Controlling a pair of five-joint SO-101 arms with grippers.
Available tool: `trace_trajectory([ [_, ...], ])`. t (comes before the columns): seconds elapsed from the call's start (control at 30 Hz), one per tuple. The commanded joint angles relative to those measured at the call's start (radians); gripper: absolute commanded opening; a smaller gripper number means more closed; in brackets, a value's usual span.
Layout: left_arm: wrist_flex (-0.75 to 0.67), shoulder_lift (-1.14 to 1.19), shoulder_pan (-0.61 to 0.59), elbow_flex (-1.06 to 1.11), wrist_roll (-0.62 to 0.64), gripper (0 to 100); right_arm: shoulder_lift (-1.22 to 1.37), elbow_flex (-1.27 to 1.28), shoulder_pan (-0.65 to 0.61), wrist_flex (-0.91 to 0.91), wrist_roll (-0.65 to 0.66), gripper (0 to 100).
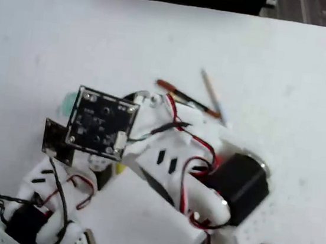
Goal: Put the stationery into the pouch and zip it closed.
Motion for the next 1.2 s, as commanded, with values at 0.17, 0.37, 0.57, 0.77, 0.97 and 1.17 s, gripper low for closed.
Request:
trace_trajectory([
  [0.17, 0.29, 0.005, -0.038, -0.265, -0.27, 26, -0.048, 0.153, 0.061, 0.015, 0.002, 1.7],
  [0.37, 0.388, 0.005, -0.036, -0.41, -0.497, 26, -0.048, 0.236, 0.064, 0.007, 0.002, 1.7],
  [0.57, 0.483, 0.005, -0.038, -0.667, -0.686, 26, -0.05, 0.275, 0.064, 0.008, 0.002, 1.7],
  [0.77, 0.557, 0.007, -0.145, -0.775, -0.798, 26, -0.05, 0.276, 0.145, 0.008, 0.0, 1.7],
  [0.97, 0.5, 0.007, -0.237, -0.58, -0.813, 27, -0.05, 0.276, 0.217, 0.01, 0.003, 1.7],
  [1.17, 0.416, 0.007, -0.295, -0.52, -0.812, 28, -0.062, 0.279, 0.272, 0.021, 0.08, 1.7],
])
